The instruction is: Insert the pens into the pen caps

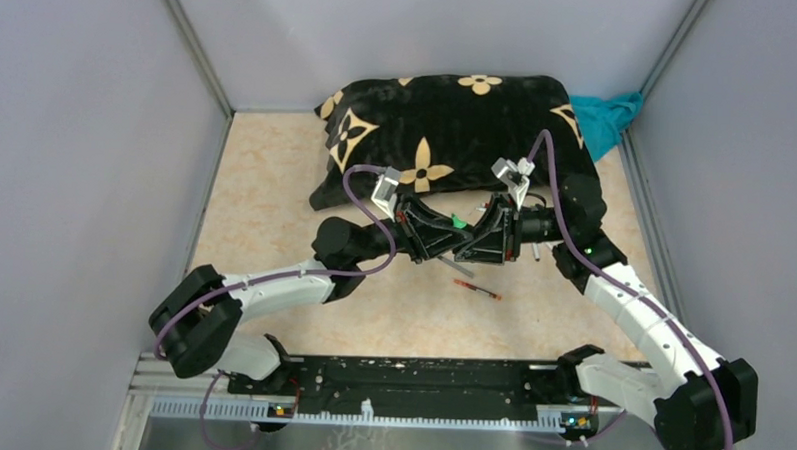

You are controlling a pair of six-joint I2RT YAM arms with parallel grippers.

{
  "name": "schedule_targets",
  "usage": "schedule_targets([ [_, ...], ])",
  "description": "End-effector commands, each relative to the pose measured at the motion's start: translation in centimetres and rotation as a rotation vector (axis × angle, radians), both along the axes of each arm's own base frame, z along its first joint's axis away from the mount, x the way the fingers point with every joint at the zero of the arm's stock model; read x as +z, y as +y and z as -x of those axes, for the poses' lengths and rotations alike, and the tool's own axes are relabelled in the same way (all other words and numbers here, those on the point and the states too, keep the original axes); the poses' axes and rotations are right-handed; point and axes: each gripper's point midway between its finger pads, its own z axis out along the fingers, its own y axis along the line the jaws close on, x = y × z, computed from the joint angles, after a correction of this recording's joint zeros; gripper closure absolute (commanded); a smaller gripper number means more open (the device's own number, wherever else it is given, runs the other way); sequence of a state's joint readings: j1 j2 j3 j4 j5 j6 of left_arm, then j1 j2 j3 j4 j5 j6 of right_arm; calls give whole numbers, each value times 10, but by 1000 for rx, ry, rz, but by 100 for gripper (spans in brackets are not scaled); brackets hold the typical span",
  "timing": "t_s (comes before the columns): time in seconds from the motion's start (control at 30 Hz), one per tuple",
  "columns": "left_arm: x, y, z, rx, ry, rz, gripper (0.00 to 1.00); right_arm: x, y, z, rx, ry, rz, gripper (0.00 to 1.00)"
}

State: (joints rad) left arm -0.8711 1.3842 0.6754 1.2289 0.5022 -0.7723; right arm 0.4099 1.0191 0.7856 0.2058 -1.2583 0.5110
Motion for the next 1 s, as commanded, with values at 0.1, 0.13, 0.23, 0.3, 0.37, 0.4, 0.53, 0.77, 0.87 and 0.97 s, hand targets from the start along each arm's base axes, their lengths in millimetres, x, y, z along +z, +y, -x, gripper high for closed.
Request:
schedule_targets([
  [0.1,24,7,-2,66,-35,68,100,14,3,7,29,-32,-39,73],
  [0.13,25,7,-2,69,-37,68,100,14,4,8,31,-30,-39,72],
  [0.23,25,7,-2,73,-35,69,100,16,4,9,34,-33,-45,74],
  [0.3,25,7,-3,77,-34,71,100,17,4,9,35,-31,-47,74],
  [0.37,26,7,-3,79,-36,71,100,19,4,9,36,-32,-51,80],
  [0.4,26,7,-3,79,-33,70,100,20,4,9,37,-30,-53,87],
  [0.53,28,9,-7,102,-26,79,100,21,4,9,34,-29,-55,100],
  [0.77,23,22,-24,236,40,45,46,13,-10,-5,-19,-21,-21,100],
  [0.87,3,39,-41,371,116,-6,28,-8,-29,-23,-117,-30,33,100],
  [0.97,-30,54,-62,516,243,-125,17,-42,-56,-49,-293,-25,128,100],
])
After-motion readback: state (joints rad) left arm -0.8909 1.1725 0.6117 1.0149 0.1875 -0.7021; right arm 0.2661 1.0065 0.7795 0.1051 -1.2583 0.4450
